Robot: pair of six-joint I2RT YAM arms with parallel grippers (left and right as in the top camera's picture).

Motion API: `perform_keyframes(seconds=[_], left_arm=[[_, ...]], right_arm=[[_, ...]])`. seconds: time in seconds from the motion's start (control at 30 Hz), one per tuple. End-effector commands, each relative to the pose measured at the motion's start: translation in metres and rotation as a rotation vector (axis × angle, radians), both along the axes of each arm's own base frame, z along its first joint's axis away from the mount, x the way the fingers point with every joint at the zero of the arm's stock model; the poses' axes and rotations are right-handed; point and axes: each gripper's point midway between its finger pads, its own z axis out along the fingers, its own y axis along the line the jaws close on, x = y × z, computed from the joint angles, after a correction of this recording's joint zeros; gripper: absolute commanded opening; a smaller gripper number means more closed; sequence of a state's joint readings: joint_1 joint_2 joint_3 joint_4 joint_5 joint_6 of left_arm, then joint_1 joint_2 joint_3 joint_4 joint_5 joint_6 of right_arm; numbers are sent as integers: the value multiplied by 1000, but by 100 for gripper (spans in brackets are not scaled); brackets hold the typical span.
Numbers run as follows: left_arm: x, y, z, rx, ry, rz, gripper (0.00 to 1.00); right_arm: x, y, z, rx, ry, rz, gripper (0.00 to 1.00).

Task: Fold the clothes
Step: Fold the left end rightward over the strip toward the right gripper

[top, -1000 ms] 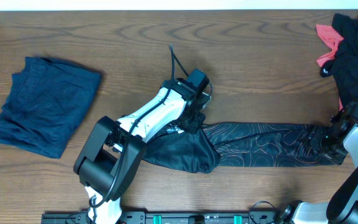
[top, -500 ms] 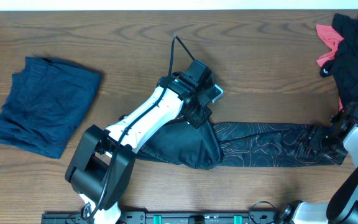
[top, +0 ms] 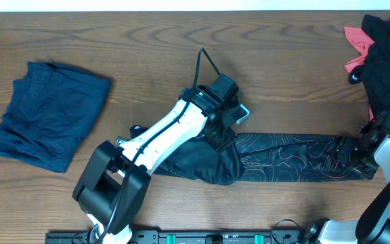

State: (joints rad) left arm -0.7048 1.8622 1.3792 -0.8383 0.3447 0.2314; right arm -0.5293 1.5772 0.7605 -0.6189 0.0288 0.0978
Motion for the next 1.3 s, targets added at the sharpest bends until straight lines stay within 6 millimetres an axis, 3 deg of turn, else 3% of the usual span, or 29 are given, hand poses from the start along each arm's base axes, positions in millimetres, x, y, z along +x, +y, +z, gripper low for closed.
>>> perform_keyframes(seconds=[0.0, 0.17, 0.37, 0.87, 0.9, 0.97, 1.07, 1.17, 1.27], left_arm=[[-28, -21, 16, -40, 36, -39, 59], [-67, -41, 3, -15, 63, -134, 59], [-80, -49, -19, 75, 42, -99, 58], [-66, -36, -68, 242, 15, 37, 57], [-66, -37, -68, 241, 14, 37, 54], [-65, -38, -68, 235, 10, 38, 30], [-64, -39, -68, 233, 11, 50, 11], [-64, -39, -65, 231, 11, 53, 6], [-63, -41, -49, 211, -2, 53, 6]], right_arm=[[-13, 3, -11, 25, 50, -12, 73], [-13, 3, -11, 25, 50, -12, 73], [-13, 3, -11, 27, 50, -12, 73], [-12, 4, -11, 32, 46, -11, 73], [-12, 4, -11, 32, 46, -11, 73], [-12, 4, -11, 32, 46, -11, 73], [-12, 4, -11, 32, 47, -11, 73], [-12, 4, -11, 32, 47, -11, 73], [-12, 4, -11, 32, 46, -11, 73]])
